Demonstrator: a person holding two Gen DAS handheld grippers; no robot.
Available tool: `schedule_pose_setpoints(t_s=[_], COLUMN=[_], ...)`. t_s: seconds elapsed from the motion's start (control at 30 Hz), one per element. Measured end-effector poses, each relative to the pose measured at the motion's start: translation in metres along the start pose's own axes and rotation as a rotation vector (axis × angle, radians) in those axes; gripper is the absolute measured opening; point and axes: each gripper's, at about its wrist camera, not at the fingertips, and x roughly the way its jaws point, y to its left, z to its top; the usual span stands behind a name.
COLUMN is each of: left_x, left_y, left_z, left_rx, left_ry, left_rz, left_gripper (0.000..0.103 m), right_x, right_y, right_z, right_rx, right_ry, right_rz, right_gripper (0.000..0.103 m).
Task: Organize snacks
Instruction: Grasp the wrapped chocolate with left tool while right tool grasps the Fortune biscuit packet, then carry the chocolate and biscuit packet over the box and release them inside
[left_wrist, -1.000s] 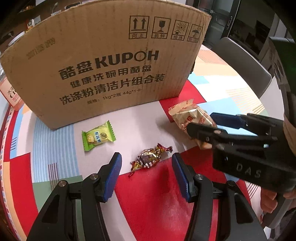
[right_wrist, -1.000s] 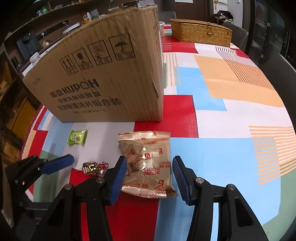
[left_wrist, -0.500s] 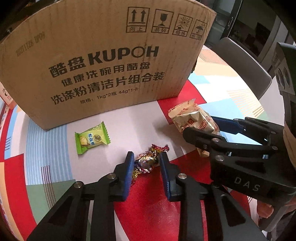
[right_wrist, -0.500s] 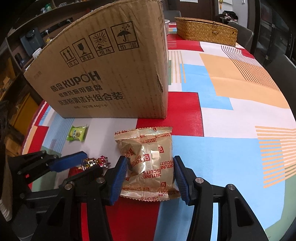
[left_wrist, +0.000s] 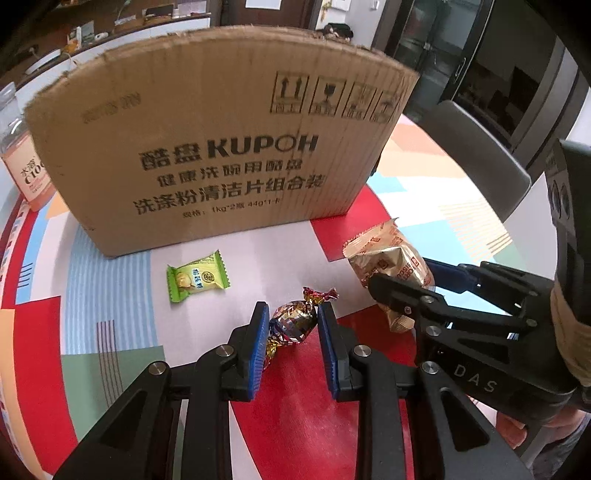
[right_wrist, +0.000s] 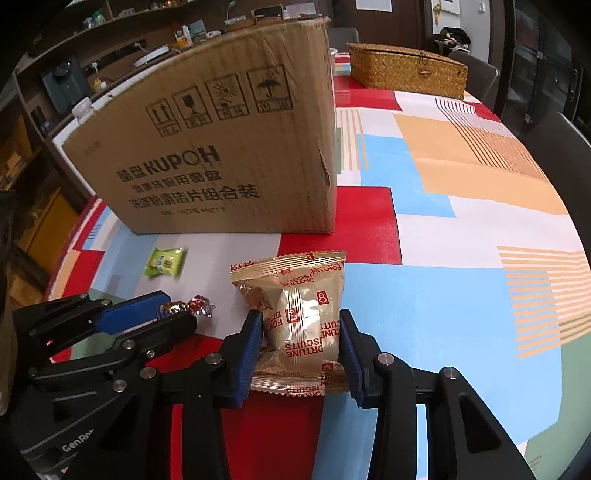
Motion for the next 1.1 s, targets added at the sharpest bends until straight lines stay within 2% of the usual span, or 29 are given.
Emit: schedule_pose_setpoints(t_s=[0.47, 0.83, 1.1], left_x=[-0.056, -0.094, -0.119], left_y=[-0.007, -0.005, -0.004], left_z=[-0.005, -0.006, 0.004], left_rx=[-0.020, -0.040, -0.011], left_ry=[-0.120, -0.210, -0.293], left_rz=[-0.012, -0.026, -0.008], left_gripper=[0.027, 0.027, 0.027], right_x=[-0.042, -0.084, -0.108], right_y=[0.012, 0.029, 0.037], right_z=[-0.001, 0.003, 0.016], right_rx=[0.002, -0.030, -0.042], right_ry=[-0.084, -0.199, -0.281], right_rz=[0.027, 0.029, 0.038], right_gripper=[0.042, 0.042, 0.042])
